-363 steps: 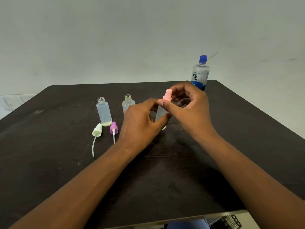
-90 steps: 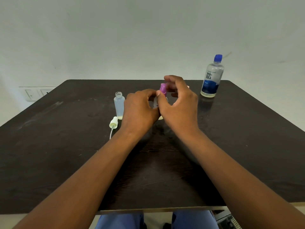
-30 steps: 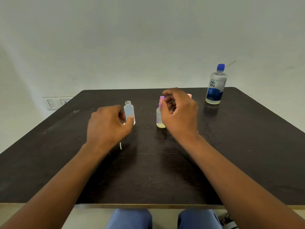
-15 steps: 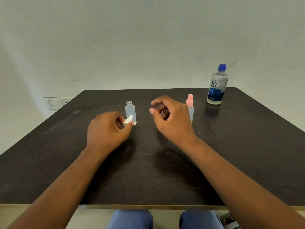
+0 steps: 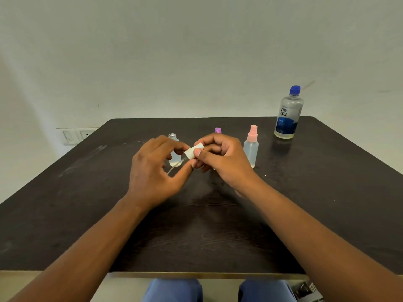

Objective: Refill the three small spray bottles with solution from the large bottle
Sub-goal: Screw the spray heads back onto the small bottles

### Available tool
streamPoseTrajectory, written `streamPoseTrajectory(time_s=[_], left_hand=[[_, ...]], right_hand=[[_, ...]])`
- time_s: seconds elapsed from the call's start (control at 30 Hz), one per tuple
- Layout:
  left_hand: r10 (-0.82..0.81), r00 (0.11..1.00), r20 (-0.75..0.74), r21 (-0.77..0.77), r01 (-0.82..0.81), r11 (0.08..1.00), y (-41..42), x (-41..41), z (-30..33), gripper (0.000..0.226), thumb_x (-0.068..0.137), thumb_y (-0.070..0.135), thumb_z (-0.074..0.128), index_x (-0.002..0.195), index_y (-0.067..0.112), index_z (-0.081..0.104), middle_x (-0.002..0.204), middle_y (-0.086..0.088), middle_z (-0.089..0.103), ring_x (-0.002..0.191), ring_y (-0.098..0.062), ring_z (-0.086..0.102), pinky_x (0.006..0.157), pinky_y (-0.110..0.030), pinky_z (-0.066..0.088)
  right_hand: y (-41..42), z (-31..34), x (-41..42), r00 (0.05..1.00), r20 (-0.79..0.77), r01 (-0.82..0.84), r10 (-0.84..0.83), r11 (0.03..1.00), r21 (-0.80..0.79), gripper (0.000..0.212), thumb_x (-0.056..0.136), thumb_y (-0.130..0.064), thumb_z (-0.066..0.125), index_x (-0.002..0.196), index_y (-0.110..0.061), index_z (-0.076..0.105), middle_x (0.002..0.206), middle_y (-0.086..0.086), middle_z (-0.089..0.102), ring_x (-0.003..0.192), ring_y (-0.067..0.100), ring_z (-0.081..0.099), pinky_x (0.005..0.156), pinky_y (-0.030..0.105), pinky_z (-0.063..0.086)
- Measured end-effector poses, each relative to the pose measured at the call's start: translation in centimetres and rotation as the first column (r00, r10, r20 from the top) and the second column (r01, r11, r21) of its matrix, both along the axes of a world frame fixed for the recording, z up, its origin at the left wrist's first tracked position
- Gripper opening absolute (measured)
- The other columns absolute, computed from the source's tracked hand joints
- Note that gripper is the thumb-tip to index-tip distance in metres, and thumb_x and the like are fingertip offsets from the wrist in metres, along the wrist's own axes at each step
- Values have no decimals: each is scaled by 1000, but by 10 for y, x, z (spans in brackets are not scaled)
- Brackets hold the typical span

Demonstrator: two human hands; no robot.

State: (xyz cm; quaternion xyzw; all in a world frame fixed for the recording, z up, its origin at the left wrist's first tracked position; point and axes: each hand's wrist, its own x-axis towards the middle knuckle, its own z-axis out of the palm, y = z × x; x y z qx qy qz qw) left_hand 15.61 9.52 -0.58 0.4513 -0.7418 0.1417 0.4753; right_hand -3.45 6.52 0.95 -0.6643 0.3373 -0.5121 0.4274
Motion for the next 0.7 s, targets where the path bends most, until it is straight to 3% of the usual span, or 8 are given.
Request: streamPoseTrajectory(time_s=[0.1, 0.23, 0.33, 0.43, 0.57, 0.7], left_hand=[[-79, 983, -168, 36, 86, 996, 3, 1, 4, 38, 87, 32, 74, 122, 19, 69, 111, 5, 66, 91, -14, 60, 70, -32, 51], [74, 917, -393, 93, -40, 995, -8, 4, 10, 50, 84, 29, 68, 134, 24, 60, 120, 10, 62, 102, -13, 59, 81, -30, 51], [211, 881, -424, 300, -84, 950, -23, 9, 7, 63, 77, 27, 64, 139, 25, 57, 130, 9, 62, 114, -11, 57, 97, -38, 52], [255, 900, -355, 457, -71, 887, -33, 9, 3, 71, 73, 27, 63, 143, 20, 57, 140, 4, 62, 127, -15, 57, 109, -46, 49], [245, 917, -315, 455, -81, 887, -40, 5, -6, 52, 85, 38, 76, 134, 25, 65, 124, 9, 71, 113, -11, 65, 99, -36, 54], [244, 888, -390, 426, -61, 903, -46, 9, -13, 34, 91, 39, 76, 123, 25, 73, 105, 15, 75, 95, 0, 70, 94, -33, 59]], right_hand=[[-2, 1, -1, 998, 33, 51, -50, 999, -17, 10, 94, -6, 76, 103, -4, 72, 88, 13, 79, 77, 28, 78, 69, 34, 62], [-3, 3, -1, 984, 94, 156, -149, 985, -76, 10, 93, -5, 77, 99, -6, 71, 90, 11, 78, 75, 24, 77, 68, 31, 63], [-4, 5, -2, 966, 151, 229, -208, 963, -138, 12, 93, -5, 76, 96, -14, 68, 93, 9, 77, 76, 21, 78, 72, 36, 65], [-6, 5, -3, 953, 179, 278, -246, 941, -191, 11, 95, -5, 75, 102, -8, 67, 94, 10, 77, 79, 22, 78, 77, 46, 66], [-4, 6, -5, 939, 206, 318, -275, 922, -222, 14, 97, -5, 72, 109, -3, 66, 96, 6, 78, 83, 21, 79, 81, 50, 65], [-3, 9, -5, 933, 217, 337, -288, 911, -239, 15, 98, -5, 71, 111, -2, 66, 98, 4, 78, 84, 19, 79, 80, 48, 65]])
